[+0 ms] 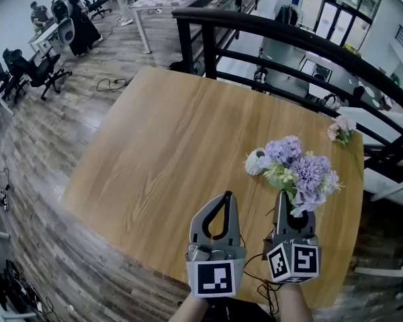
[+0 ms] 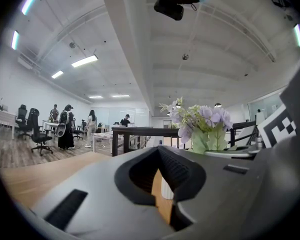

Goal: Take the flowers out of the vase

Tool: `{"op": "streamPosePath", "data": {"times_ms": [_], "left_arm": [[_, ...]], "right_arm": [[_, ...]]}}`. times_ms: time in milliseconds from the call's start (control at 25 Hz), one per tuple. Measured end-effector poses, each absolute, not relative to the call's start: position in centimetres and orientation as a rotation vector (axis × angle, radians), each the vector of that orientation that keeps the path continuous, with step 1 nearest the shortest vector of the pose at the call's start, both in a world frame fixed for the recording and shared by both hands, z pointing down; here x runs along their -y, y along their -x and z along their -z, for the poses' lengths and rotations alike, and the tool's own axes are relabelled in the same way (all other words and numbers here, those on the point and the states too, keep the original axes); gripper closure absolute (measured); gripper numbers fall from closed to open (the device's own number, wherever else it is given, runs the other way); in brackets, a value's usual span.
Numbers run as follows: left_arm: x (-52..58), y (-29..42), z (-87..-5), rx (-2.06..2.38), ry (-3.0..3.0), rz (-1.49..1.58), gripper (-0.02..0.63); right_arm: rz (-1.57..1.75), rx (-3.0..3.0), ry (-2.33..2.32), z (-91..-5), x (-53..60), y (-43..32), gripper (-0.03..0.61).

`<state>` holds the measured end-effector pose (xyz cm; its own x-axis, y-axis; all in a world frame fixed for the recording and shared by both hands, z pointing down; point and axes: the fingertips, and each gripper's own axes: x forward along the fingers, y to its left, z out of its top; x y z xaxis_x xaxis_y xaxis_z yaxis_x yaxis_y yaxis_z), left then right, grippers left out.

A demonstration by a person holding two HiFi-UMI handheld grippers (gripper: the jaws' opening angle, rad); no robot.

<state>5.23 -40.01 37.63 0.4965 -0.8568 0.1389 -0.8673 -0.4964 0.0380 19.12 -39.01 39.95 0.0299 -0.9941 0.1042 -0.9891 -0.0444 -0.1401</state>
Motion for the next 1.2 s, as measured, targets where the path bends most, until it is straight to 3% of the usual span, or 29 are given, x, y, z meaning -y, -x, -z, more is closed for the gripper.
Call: {"op": "streamPosePath", "data": {"times_ms": [1200], "left_arm": [[40.4, -7.4, -38.8, 1.528, -2.625, -0.184, 0.577]], "right_arm": [[0.336, -2.124, 2.251, -41.7, 38.4, -21.5, 0.483]]}}
